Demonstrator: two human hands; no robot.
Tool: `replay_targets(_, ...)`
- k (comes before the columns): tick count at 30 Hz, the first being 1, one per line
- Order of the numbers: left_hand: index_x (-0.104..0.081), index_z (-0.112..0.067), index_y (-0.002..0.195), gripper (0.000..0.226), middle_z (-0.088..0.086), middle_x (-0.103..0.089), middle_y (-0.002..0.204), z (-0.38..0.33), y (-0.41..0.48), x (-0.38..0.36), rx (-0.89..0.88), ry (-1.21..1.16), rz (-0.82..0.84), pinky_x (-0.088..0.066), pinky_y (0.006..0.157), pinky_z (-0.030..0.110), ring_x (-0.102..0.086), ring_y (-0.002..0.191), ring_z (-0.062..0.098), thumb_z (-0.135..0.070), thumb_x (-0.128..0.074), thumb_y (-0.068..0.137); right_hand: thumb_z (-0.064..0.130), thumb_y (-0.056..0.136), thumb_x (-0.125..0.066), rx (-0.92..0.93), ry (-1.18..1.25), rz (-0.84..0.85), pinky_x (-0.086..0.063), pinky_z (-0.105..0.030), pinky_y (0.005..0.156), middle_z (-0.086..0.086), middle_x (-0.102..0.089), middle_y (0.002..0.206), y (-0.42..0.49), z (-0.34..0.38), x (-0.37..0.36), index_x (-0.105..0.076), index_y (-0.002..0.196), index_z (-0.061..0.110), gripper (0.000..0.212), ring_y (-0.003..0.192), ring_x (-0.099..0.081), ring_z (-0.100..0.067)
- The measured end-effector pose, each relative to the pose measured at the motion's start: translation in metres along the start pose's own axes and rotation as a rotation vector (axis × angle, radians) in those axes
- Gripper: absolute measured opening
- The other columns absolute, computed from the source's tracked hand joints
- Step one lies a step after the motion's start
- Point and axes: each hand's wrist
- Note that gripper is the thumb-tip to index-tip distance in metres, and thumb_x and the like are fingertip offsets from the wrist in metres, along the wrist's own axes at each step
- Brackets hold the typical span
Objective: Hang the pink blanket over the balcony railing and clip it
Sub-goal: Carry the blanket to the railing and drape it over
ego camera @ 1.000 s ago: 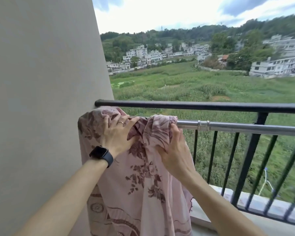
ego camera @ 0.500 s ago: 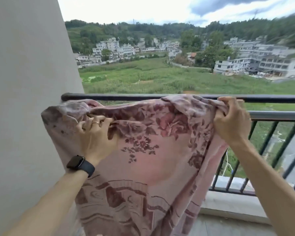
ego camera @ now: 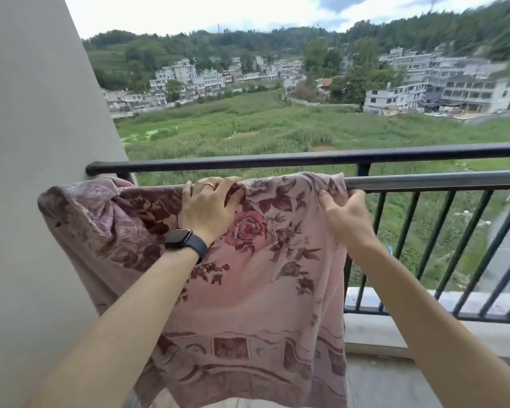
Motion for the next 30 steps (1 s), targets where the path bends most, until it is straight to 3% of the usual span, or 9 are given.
replay_targets(2, -0.058, -0.034, 0.129, 0.033, 0.002, -0.066, 0.122, 0.006, -0.001, 0.0, 0.002, -0.051, -0.067, -0.031, 0.109, 0.056, -0.056, 0.119, 0.028, -0.044, -0.044, 0.1, 0.035, 0.098, -0.059, 0.151, -0.135, 0.043, -0.058, -0.036, 0.066, -0.005, -0.07, 0.09, 0.011, 0.009, 0.02, -0.064, 0.1, 0.012, 0.024, 0.078, -0.067, -0.021)
replay_targets(4, -0.063, -0.03, 0.124, 0.028, 0.004, -0.07, 0.115, 0.008, 0.0, 0.003, 0.017, -0.106, -0.136, -0.04, 0.101, 0.051, -0.062, 0.109, 0.03, -0.034, -0.05, 0.1, 0.029, 0.099, -0.057, 0.311, -0.201, -0.137, -0.047, -0.017, 0.057, 0.003, -0.065, 0.075, 0.023, 0.022, 0.045, -0.064, 0.087, 0.014, 0.02, 0.065, -0.057, -0.011)
replay_targets(6, -0.066, -0.026, 0.119, 0.024, 0.005, -0.072, 0.109, 0.004, 0.003, 0.006, 0.01, -0.115, -0.204, -0.044, 0.094, 0.046, -0.064, 0.101, 0.03, -0.032, -0.054, 0.099, 0.027, 0.099, -0.057, 0.386, -0.199, -0.33, -0.039, -0.015, 0.05, 0.007, -0.058, 0.067, 0.034, 0.023, 0.063, -0.06, 0.082, 0.014, 0.021, 0.058, -0.05, -0.008)
replay_targets(13, -0.068, -0.017, 0.11, 0.026, 0.007, -0.065, 0.113, 0.007, -0.043, -0.038, 0.096, -0.121, -0.347, -0.043, 0.099, 0.051, -0.059, 0.105, 0.035, -0.006, -0.064, 0.087, 0.038, 0.102, -0.049, 0.146, -0.111, -0.236, -0.055, -0.051, 0.066, 0.001, -0.062, 0.073, 0.031, -0.064, 0.052, -0.058, 0.09, 0.018, 0.025, 0.067, -0.059, -0.025)
replay_targets(18, -0.063, -0.02, 0.115, 0.022, 0.005, -0.062, 0.122, 0.026, -0.025, -0.032, 0.063, -0.115, -0.325, -0.04, 0.099, 0.051, -0.059, 0.113, 0.032, -0.024, -0.058, 0.094, 0.028, 0.103, -0.047, 0.162, -0.012, -0.569, -0.038, -0.032, 0.069, 0.0, -0.06, 0.091, 0.071, -0.032, 0.09, -0.06, 0.11, 0.01, 0.024, 0.082, -0.054, -0.022)
replay_targets(20, -0.059, -0.026, 0.123, 0.034, 0.002, -0.052, 0.137, 0.019, -0.014, -0.023, 0.043, -0.073, -0.264, -0.031, 0.11, 0.051, -0.05, 0.126, 0.029, -0.027, -0.06, 0.09, 0.029, 0.102, -0.048, 0.106, -0.129, -0.518, -0.034, -0.029, 0.07, -0.006, -0.06, 0.095, 0.081, -0.037, 0.098, -0.059, 0.111, 0.009, 0.025, 0.087, -0.055, -0.027)
replay_targets(23, -0.048, -0.029, 0.136, 0.05, 0.003, -0.042, 0.148, -0.003, 0.006, -0.018, -0.046, -0.006, -0.135, -0.018, 0.118, 0.052, -0.037, 0.138, 0.027, -0.039, -0.05, 0.087, 0.029, 0.092, -0.056, 0.07, -0.319, -0.451, -0.044, -0.043, 0.084, -0.016, -0.059, 0.113, 0.084, -0.055, 0.087, -0.053, 0.115, 0.008, 0.031, 0.107, -0.055, -0.036)
replay_targets(27, -0.045, -0.026, 0.142, 0.05, 0.006, -0.05, 0.146, -0.038, 0.035, -0.02, -0.059, -0.015, 0.007, -0.011, 0.119, 0.052, -0.037, 0.141, 0.025, -0.049, -0.035, 0.098, 0.032, 0.089, -0.057, 0.452, -0.507, -0.546, -0.026, -0.048, 0.113, -0.007, -0.038, 0.149, 0.071, -0.03, 0.064, -0.046, 0.132, 0.019, 0.046, 0.138, -0.031, -0.028)
replay_targets(30, -0.048, -0.027, 0.139, 0.051, 0.01, -0.055, 0.14, -0.051, 0.058, -0.021, 0.052, -0.044, 0.123, -0.01, 0.119, 0.052, -0.042, 0.136, 0.029, -0.055, -0.025, 0.101, 0.044, 0.1, -0.04, 0.584, -0.713, -0.157, -0.011, -0.048, 0.121, 0.004, -0.038, 0.156, 0.075, -0.003, 0.039, -0.041, 0.145, 0.028, 0.047, 0.148, -0.022, -0.017)
Point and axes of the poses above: each hand's wrist, its own y-axis towards the middle knuckle, its own x-axis out of the back of the hand, z = x × y
